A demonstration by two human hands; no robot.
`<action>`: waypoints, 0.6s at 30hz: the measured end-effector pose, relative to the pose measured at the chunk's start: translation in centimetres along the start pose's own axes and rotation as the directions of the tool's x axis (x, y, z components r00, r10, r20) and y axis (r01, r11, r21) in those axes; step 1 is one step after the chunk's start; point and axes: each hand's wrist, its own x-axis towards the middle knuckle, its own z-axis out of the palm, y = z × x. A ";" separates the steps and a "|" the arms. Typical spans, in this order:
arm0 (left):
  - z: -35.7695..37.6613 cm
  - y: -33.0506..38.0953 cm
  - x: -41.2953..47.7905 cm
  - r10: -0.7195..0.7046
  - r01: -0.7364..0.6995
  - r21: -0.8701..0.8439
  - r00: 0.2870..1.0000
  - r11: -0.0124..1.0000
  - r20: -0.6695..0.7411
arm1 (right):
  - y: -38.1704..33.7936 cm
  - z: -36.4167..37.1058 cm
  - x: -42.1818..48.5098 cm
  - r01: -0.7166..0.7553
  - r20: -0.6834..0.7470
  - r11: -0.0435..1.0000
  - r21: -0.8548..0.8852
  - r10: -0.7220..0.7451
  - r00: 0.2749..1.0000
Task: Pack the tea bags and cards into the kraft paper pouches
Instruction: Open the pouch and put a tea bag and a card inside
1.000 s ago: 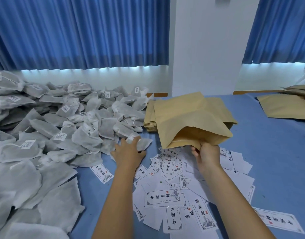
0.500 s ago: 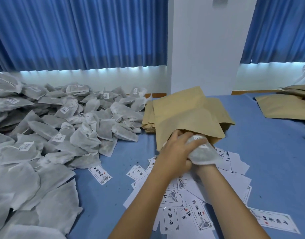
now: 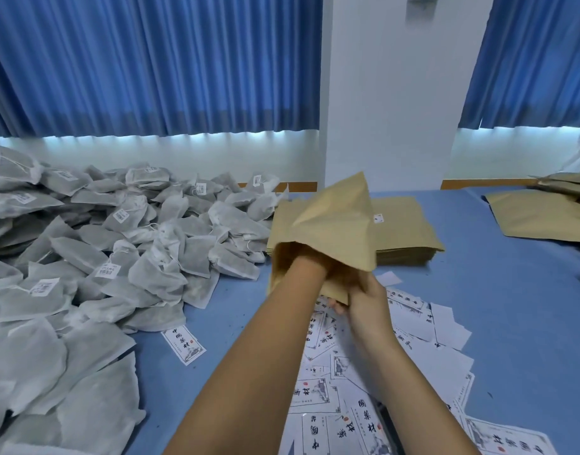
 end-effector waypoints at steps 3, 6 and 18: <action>-1.4 2.2 -1.6 -0.046 0.049 -0.045 0.996 0.998 0.081 | -0.9 -1.4 1.4 -0.064 -0.116 0.997 0.041 0.068 0.991; -1.1 4.0 -5.5 0.265 -0.269 -0.013 0.954 0.963 -0.143 | -1.0 -2.1 2.2 -0.116 -0.138 0.992 0.050 0.122 0.983; 3.5 -16.1 -0.2 -0.304 0.307 0.241 0.951 0.921 -0.052 | -1.8 -1.7 2.5 -0.102 -0.107 0.972 0.210 0.127 0.986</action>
